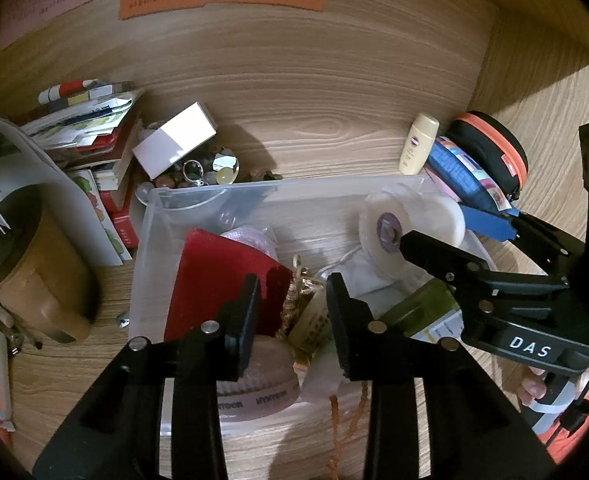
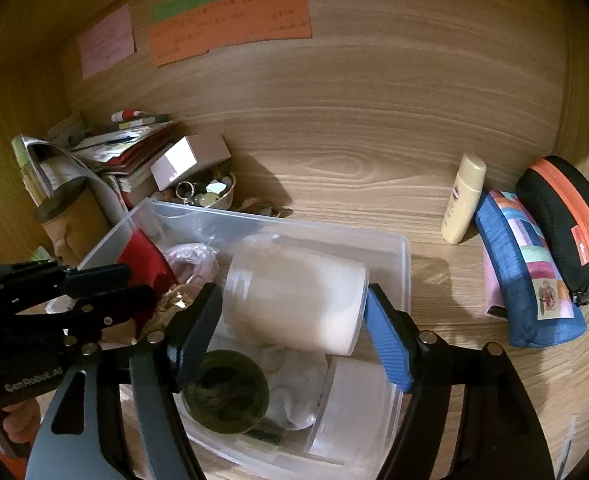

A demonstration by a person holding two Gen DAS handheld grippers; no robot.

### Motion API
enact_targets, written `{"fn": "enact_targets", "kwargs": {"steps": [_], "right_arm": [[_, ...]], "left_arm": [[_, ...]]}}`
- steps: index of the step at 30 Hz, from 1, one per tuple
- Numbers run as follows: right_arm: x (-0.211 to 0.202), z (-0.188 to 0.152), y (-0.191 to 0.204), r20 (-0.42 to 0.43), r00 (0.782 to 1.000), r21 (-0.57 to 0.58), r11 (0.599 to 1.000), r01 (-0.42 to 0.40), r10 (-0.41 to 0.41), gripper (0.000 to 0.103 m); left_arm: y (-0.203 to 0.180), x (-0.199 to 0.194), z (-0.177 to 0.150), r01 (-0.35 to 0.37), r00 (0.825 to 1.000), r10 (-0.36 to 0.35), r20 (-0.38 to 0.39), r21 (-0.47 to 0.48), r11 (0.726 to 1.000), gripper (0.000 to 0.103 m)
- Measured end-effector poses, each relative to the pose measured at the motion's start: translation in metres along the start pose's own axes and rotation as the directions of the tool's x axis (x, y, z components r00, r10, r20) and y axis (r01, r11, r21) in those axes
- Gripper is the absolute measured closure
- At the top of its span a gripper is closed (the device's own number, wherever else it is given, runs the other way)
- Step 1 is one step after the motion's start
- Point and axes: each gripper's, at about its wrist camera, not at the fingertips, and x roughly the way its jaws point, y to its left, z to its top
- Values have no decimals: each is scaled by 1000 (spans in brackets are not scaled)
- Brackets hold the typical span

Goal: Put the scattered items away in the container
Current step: 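Carry the eraser and cream jar over the clear box and release them inside, then withdraw both open tools from the clear box toward the desk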

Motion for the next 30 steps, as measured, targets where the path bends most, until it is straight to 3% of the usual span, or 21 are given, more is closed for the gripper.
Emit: {"fn": "enact_targets", "kwargs": {"steps": [6,9,11,20,24,28,30], "right_arm": [[-17,2,4,42,999,-16,1000,-9,9,32],[-31,4,9,75,997,-30,999,-10,12,27],[-41,4,12,101,995,-35,999,-4,7,21],[-74,-1,18,143,990,-45,999,9,-2,20],[-87,-9,21,150,989,-52,999,14,-6,19],[-100,-18,24,153,988,-60,998,16,-7,17],[-106,-25,27,152,988,-62,998,11,-1,16]], "left_arm": [[-2,-12,0,-18,999,17,40,13,1000,56],[-4,-21,1,-25,998,24,61,19,1000,52],[-6,-27,1,-32,997,30,77,25,999,50],[-10,-57,-7,-76,989,71,129,33,997,45],[-8,-73,-14,-94,983,90,159,19,995,27],[-8,-88,-21,-114,977,109,181,17,993,26],[-8,-95,-26,-118,976,113,189,15,993,21]]}}
